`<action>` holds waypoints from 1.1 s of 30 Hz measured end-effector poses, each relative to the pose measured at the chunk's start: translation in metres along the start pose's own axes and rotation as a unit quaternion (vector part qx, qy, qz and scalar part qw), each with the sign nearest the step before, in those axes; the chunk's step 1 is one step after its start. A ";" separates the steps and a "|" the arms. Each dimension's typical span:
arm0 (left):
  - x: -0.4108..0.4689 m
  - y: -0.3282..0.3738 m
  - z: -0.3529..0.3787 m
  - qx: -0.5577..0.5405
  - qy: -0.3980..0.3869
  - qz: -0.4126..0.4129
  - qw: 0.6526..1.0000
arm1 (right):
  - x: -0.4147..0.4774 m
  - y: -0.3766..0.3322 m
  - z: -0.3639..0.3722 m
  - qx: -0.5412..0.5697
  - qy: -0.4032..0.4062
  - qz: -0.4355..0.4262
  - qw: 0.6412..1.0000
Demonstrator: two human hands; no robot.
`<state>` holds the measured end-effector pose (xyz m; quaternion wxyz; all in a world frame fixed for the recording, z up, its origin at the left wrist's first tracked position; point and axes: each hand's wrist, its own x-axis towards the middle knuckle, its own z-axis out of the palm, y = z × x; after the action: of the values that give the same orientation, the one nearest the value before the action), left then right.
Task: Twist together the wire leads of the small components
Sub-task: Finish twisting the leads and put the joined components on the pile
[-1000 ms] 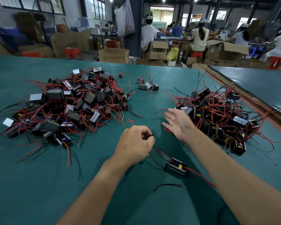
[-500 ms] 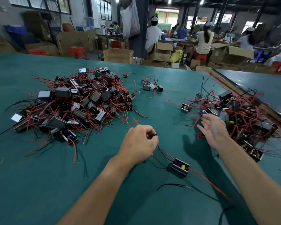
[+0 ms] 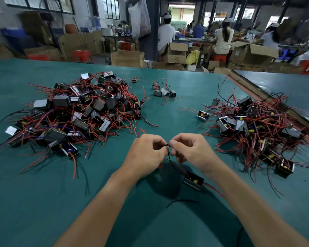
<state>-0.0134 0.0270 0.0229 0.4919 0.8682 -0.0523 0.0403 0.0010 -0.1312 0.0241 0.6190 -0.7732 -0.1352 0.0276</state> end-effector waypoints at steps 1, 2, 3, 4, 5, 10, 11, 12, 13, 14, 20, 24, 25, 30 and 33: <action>0.000 0.000 0.000 0.000 -0.001 0.004 1.000 | 0.000 0.001 0.000 -0.005 0.000 -0.013 1.000; 0.000 -0.001 -0.001 -0.004 -0.004 0.003 1.000 | 0.001 0.003 -0.001 -0.013 0.003 -0.022 1.000; 0.000 -0.001 -0.001 -0.010 -0.007 -0.001 1.000 | 0.001 0.004 -0.002 -0.020 0.006 -0.027 0.999; 0.000 -0.001 -0.001 -0.019 -0.011 -0.007 1.000 | 0.002 0.007 -0.004 -0.025 0.010 -0.032 0.999; 0.001 -0.001 -0.001 -0.032 -0.017 -0.014 0.999 | 0.002 0.009 -0.006 -0.034 0.019 -0.036 0.999; 0.000 0.005 -0.002 -0.115 -0.039 -0.033 0.992 | 0.001 0.019 -0.011 -0.146 0.063 -0.049 0.986; -0.001 0.006 -0.002 -0.123 -0.039 -0.032 0.991 | 0.000 0.019 -0.011 -0.163 0.052 -0.045 0.984; -0.001 0.007 -0.003 -0.131 -0.039 -0.033 0.990 | -0.001 0.019 -0.012 -0.192 0.037 -0.040 0.980; -0.001 0.007 -0.004 -0.139 -0.040 -0.034 0.989 | -0.002 0.018 -0.013 -0.232 0.017 -0.037 0.972; -0.002 0.007 -0.005 -0.147 -0.040 -0.035 0.988 | -0.003 0.017 -0.014 -0.270 -0.008 -0.032 0.962; -0.004 0.008 -0.004 -0.159 -0.037 -0.017 0.986 | -0.007 0.020 -0.013 -0.264 -0.083 0.000 0.961; -0.001 0.002 -0.002 -0.093 -0.011 0.016 0.996 | -0.003 0.023 -0.013 -0.192 -0.019 0.022 0.981; -0.001 0.001 -0.001 -0.085 -0.008 0.022 0.996 | -0.002 0.024 -0.013 -0.174 -0.006 0.027 0.984; -0.003 0.001 -0.001 -0.065 -0.002 0.052 0.996 | -0.001 0.020 -0.015 -0.128 0.054 0.033 0.990; -0.003 0.002 -0.001 -0.037 -0.005 0.057 0.998 | 0.000 0.016 -0.015 -0.099 0.071 0.050 0.991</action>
<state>-0.0165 0.0272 0.0248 0.5200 0.8454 -0.1052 0.0617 0.0071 -0.1481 0.0121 0.5454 -0.8364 -0.0542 -0.0102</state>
